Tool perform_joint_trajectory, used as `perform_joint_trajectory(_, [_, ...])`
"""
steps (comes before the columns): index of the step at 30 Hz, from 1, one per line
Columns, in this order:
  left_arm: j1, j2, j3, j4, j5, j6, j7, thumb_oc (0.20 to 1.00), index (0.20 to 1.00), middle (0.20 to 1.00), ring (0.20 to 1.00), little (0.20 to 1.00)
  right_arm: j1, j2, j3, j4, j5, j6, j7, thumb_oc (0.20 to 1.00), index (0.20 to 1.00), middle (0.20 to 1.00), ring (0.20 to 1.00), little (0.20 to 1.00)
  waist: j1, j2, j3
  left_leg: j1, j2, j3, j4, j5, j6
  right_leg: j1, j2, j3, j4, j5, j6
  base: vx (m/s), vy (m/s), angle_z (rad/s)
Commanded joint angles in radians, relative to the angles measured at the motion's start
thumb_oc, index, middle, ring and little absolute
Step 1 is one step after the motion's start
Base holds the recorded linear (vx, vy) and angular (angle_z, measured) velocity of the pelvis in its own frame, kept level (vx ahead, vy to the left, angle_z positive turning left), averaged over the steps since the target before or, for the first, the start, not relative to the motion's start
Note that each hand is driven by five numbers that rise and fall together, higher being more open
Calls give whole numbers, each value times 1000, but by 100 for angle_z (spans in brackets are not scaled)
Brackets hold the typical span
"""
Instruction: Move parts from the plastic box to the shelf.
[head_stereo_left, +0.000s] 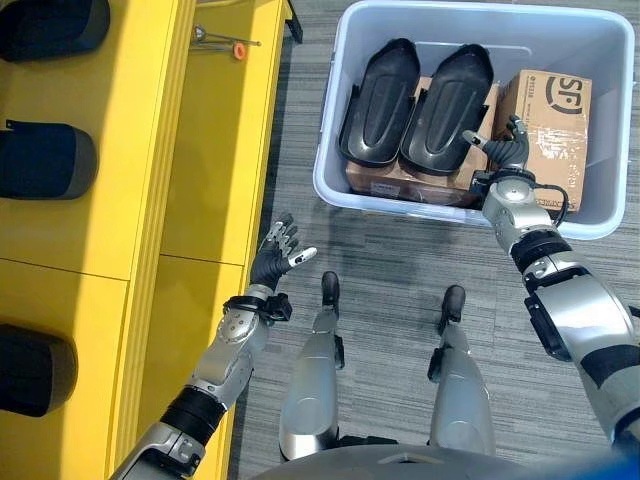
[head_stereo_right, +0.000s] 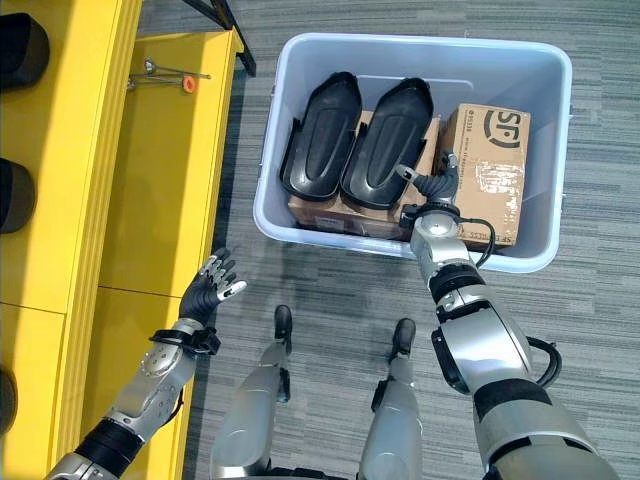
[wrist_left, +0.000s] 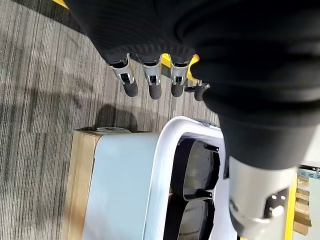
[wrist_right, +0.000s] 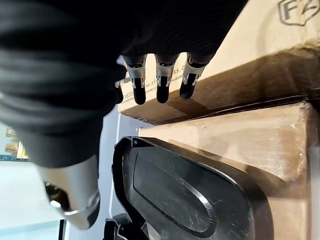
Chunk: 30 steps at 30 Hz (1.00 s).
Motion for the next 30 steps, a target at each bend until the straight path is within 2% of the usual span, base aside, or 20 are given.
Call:
perform_joint_trajectory(1, [-5,37,-41,-75,-9,-57,22,1000,1000,1000,1000,1000,-92,-34,15,-72,-34,-27,-14,1000,1000,1000,1000,1000,15,-22,4,-2,-2,-31,114,-125,10,-153,-61,19,174,-32,13,0,0,0])
perform_joint_trajectory(10, [-5,49,-39,-76,-20,-60,31,1000,1000,1000,1000,1000,-118,-19,20,-75,-31,-28,-21,1000,1000,1000,1000,1000,14,-37,11,-11,-4,-36,122,-129,11,-149,-63,20,167,-26,12,-5,2,5])
perform_joint_trajectory(17, [-15,54,-49,-78,-18,-63,28,1000,1000,1000,1000,1000,-155,-26,2,48,19,-17,1,1000,1000,1000,1000,1000,21,-28,22,-21,-9,-40,124,-128,10,-154,-63,18,165,-25,13,-1,1,1])
perform_joint_trajectory(30, [-34,49,-62,-68,-13,-67,40,1000,1000,1000,1000,1000,-179,-38,18,80,4,-6,11,1000,1000,1000,1000,1000,33,-10,42,-50,-13,-45,129,-122,11,-180,-64,14,175,-28,15,0,-4,1])
